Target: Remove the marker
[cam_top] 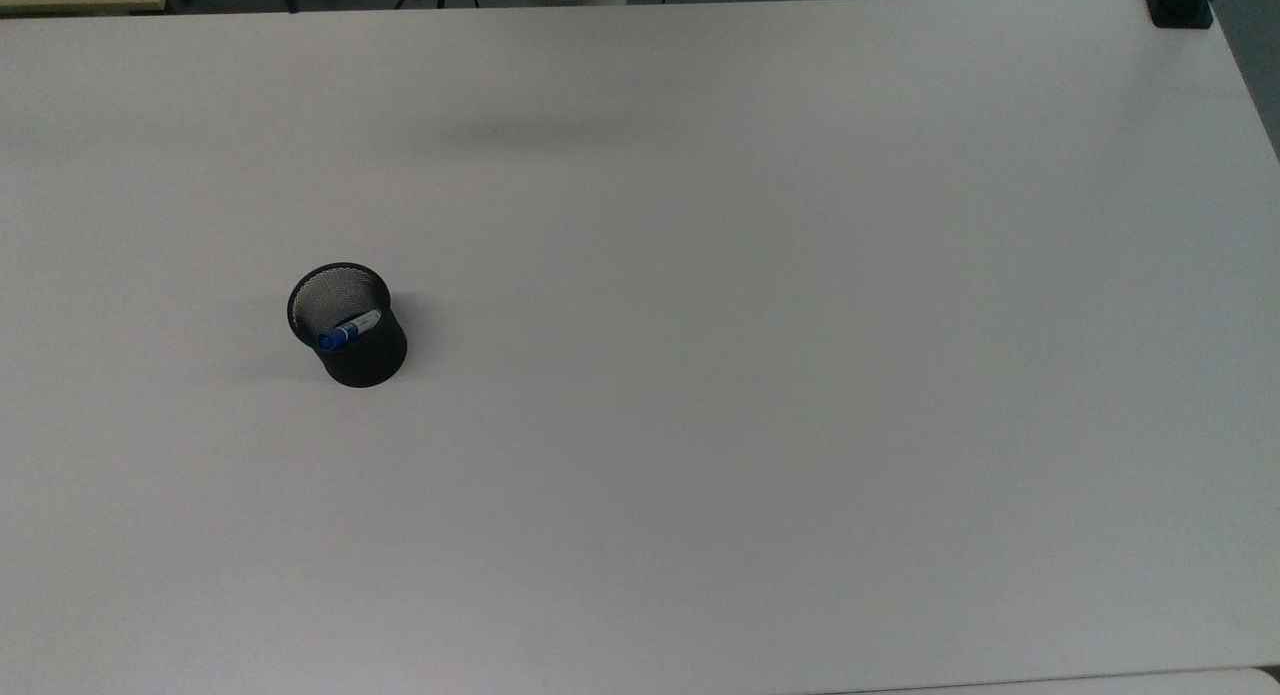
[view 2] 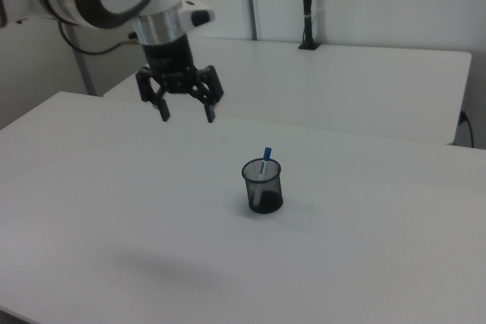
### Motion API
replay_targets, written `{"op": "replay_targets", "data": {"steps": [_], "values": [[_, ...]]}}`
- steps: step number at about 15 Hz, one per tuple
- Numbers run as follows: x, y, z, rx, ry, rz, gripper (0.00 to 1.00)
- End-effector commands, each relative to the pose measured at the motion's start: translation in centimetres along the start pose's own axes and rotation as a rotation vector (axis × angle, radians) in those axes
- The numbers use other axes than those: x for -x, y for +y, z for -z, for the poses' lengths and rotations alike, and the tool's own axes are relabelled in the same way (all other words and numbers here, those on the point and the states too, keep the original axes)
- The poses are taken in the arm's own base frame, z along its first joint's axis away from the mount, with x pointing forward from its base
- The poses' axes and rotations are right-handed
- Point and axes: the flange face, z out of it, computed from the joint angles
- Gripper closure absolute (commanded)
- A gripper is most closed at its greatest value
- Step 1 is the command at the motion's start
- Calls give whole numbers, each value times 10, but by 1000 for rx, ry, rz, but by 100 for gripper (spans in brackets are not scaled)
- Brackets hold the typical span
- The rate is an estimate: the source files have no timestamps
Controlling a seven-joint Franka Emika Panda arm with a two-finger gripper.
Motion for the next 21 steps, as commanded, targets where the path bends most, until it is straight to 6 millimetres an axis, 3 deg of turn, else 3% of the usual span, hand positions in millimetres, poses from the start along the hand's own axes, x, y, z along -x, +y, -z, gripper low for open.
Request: {"op": "replay_targets", "data": {"steps": [1, 7, 14, 18, 19, 21], "values": [[-30, 28, -30, 72, 70, -4, 0], [-83, 56, -102, 139, 245, -271, 0], [-112, 58, -179, 158, 305, -289, 1], [-118, 56, -204, 150, 310, -334, 16], [-120, 54, -212, 146, 300, -335, 25], [-121, 52, -214, 141, 301, -337, 54]]}}
